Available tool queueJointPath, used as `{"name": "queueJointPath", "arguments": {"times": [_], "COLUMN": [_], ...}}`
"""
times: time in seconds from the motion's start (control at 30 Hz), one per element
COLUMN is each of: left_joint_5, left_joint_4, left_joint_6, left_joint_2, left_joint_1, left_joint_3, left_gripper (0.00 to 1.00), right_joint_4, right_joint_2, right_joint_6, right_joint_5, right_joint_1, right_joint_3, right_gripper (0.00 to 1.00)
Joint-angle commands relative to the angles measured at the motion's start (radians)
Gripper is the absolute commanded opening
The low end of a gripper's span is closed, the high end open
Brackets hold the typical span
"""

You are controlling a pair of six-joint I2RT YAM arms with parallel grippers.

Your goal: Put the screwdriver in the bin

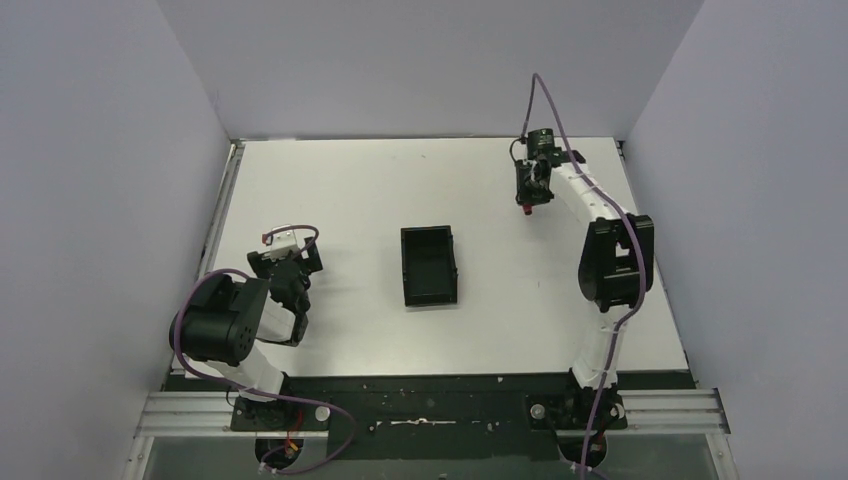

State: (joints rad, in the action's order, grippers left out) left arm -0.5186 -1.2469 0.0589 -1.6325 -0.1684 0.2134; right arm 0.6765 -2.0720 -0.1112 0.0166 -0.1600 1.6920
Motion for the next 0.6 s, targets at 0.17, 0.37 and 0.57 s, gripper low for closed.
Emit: {"name": "queueJointPath", "arguments": {"times": [0.17, 0.37, 0.57], "left_joint_5": [0.005, 0.004, 0.004], "left_joint_4": [-0.030, -0.031, -0.030], "left_joint_6": [-0.002, -0.002, -0.002], "left_joint_2": [0.017, 0.016, 0.017], "left_joint_1": [0.003, 0.004, 0.004], "left_joint_3": [0.009, 0.009, 0.009], "left_gripper": [0.97, 0.97, 0.97], "right_joint_4": [0.238, 0.278, 0.234], "right_joint_2": [0.298, 0.355, 0.353], "right_joint_6": [-0.204, -0.267, -0.310], "right_joint_5": [-0.135, -0.169, -0.186], "right_joint_1": [-0.099, -0.321, -0.547], "right_joint_3": [0.051, 0.083, 0.095], "right_gripper": [0.00, 0.00, 0.01]}}
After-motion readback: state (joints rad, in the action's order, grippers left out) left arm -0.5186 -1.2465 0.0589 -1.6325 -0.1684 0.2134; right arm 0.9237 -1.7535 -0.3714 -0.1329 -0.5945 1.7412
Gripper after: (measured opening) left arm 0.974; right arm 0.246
